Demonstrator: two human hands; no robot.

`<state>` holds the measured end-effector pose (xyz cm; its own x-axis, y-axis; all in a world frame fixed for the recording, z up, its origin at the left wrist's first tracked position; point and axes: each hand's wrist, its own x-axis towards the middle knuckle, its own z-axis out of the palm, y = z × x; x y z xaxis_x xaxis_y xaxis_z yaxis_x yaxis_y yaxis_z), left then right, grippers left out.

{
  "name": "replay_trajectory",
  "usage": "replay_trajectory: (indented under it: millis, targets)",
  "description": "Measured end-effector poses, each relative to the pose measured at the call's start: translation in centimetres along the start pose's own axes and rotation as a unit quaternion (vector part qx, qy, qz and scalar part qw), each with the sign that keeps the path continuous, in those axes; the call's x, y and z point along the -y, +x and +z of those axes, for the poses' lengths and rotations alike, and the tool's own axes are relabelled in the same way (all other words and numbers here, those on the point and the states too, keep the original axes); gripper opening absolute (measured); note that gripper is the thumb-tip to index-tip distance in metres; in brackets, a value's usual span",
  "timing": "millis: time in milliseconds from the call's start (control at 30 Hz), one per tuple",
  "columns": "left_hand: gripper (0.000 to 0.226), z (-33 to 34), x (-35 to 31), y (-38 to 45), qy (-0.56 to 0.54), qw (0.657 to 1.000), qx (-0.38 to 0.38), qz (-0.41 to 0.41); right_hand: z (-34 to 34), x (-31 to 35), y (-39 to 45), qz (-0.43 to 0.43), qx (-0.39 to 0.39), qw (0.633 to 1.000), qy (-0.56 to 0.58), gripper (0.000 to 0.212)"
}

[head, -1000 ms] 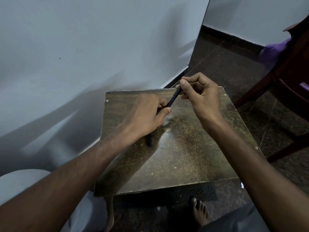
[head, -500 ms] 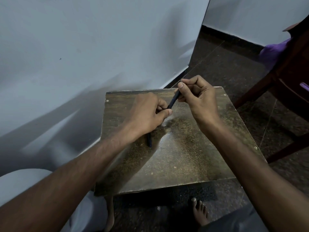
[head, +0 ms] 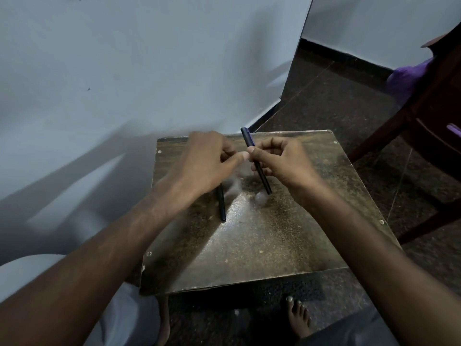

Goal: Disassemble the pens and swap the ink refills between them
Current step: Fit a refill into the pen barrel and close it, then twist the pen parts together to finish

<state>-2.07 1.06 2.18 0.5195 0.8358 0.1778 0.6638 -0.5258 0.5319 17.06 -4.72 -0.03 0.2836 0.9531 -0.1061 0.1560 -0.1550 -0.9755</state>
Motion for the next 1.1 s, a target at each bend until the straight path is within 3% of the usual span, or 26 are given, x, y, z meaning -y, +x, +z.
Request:
replay_trajectory:
  millis: [67, 167, 267, 400, 567, 800, 900, 1000, 1100]
  targets:
    - [0.049, -0.5, 1.4, 0.3, 0.096, 0.995, -0.004, -0.033, 0.0, -0.3, -0.2, 0.014, -0.005, 0.998, -0.053, 0.016]
    - [0.066, -0.6, 2.6, 0.0, 0.184, 0.975, 0.08, -0.1, 0.3, -0.8, -0.4, 0.023, -0.022, 0.982, -0.187, 0.017]
    - [0.064, 0.3, 2.6, -0.4, 0.148, 0.967, 0.146, -0.145, 0.6, -0.8, -0.3, -0.005, -0.06, 0.951, -0.304, 0.02]
    - [0.048, 1.6, 1.9, 0.0, 0.062, 0.97, 0.177, -0.155, 0.6, -0.8, -0.5, -0.023, -0.07, 0.924, -0.376, 0.025]
    - [0.039, 3.0, 0.9, 0.7, -0.008, 0.974, 0.161, -0.161, 0.4, -1.0, -0.9, -0.023, -0.065, 0.91, -0.408, 0.031]
    - [0.041, 4.2, 0.0, 0.8, -0.025, 0.981, 0.128, -0.143, -0.5, -0.8, -1.3, -0.036, -0.05, 0.907, -0.416, 0.036]
    - [0.037, 4.2, -0.2, 0.5, -0.033, 0.984, 0.112, -0.136, -2.4, -0.2, -1.1, -0.022, -0.076, 0.908, -0.412, 0.027]
    - [0.038, 4.2, -0.4, 0.2, -0.027, 0.986, 0.105, -0.127, -6.0, 0.1, -1.3, -0.013, -0.14, 0.88, -0.454, 0.022]
    - [0.045, 4.1, -0.6, 0.0, -0.016, 0.988, 0.1, -0.114, -8.2, -0.4, -1.8, 0.043, -0.142, 0.855, -0.496, 0.023]
